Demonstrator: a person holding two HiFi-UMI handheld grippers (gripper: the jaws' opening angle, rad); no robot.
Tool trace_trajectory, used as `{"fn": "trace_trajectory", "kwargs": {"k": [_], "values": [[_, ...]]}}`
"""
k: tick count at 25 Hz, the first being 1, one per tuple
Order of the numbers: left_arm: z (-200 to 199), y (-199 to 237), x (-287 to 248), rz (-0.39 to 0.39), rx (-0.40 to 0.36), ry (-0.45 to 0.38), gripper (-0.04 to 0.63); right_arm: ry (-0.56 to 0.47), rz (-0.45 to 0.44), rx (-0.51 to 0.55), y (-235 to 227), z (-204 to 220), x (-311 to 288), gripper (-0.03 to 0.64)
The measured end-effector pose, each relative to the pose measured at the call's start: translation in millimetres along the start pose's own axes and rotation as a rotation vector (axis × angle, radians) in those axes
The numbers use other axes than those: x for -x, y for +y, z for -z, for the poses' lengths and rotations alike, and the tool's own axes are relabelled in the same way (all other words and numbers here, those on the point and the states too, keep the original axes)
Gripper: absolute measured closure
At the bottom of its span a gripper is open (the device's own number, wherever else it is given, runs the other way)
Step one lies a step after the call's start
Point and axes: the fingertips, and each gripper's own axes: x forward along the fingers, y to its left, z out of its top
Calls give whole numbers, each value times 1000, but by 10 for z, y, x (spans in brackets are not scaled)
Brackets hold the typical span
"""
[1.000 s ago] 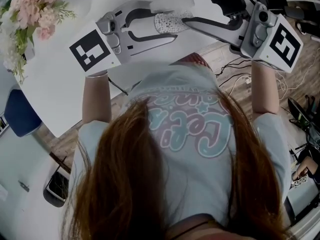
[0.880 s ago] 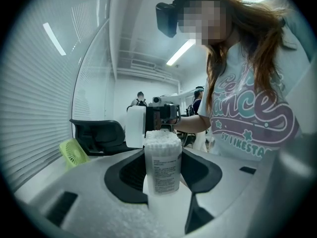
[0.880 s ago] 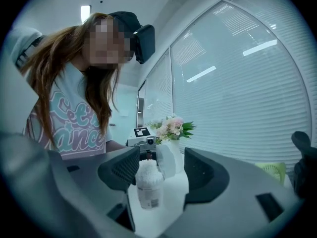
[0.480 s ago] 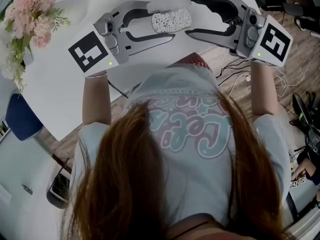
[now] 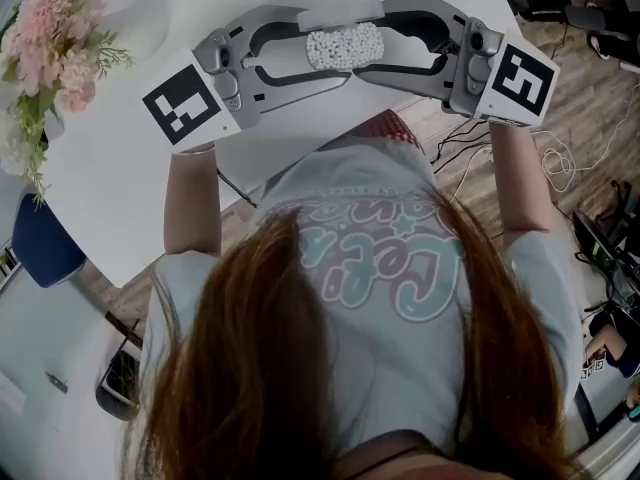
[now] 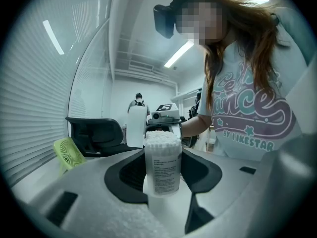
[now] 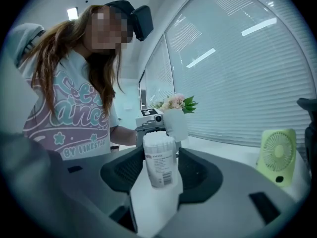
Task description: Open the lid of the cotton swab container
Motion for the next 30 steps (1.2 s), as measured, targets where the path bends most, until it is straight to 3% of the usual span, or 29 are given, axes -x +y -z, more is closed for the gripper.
{"fn": "trace_trajectory", "kwargs": {"k": [6, 16, 30], "values": [[174, 68, -7, 6, -15, 10, 408, -34, -19, 18, -65, 74, -94, 407], [474, 217, -82, -19, -32, 42, 407, -7, -32, 22, -250, 369, -158, 410], [976, 343, -169, -30, 6, 135, 407, 34, -31, -6, -435, 800, -270, 410]]}}
